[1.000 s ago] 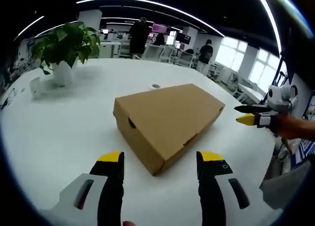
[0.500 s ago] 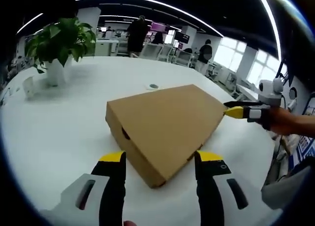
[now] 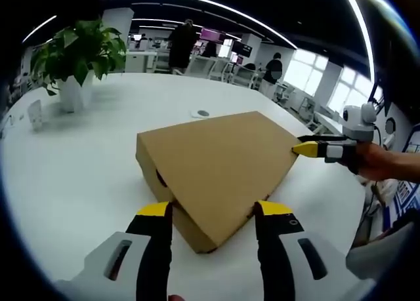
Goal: Operate the shoe box by opening the lid, removing the specified soft item, and placing it in the target area until the item is outside and the box remains undamaged.
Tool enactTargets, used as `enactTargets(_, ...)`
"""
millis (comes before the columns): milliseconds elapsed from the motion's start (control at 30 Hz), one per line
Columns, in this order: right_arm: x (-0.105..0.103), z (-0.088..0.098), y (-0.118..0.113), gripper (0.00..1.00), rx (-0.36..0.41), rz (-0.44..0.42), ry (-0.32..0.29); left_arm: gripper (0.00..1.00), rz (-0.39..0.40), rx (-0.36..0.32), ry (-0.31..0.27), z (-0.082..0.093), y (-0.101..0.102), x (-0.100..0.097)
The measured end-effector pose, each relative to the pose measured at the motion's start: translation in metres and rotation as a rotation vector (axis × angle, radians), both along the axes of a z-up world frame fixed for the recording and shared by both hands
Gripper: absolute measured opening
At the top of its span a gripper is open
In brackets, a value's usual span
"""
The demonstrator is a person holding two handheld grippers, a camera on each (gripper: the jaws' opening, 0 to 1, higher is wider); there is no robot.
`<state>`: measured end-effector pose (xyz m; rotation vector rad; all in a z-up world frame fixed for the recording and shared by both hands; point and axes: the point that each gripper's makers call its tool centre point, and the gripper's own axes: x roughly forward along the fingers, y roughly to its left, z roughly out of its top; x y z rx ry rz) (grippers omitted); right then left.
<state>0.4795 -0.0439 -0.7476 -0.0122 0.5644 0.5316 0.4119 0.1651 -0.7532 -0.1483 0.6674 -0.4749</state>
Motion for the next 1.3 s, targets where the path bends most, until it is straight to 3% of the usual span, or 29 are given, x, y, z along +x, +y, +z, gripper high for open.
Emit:
enactTargets(300,-0.02,0.0,0.018,0.48,0.006,0.011,-0.007,0.49,-0.009,0.019,0.011,0.0,0.018,-0.014)
enactTargets(900,-0.074,-0.003,0.062,0.44,0.022,0.046,0.01,0.49,0.02,0.051,0.057,0.001,0.064,-0.087)
enactTargets(1300,-0.106,-0.006,0.073,0.41,0.031,0.053,0.026,0.48,0.029,0.073,0.069,0.003,0.078,-0.115)
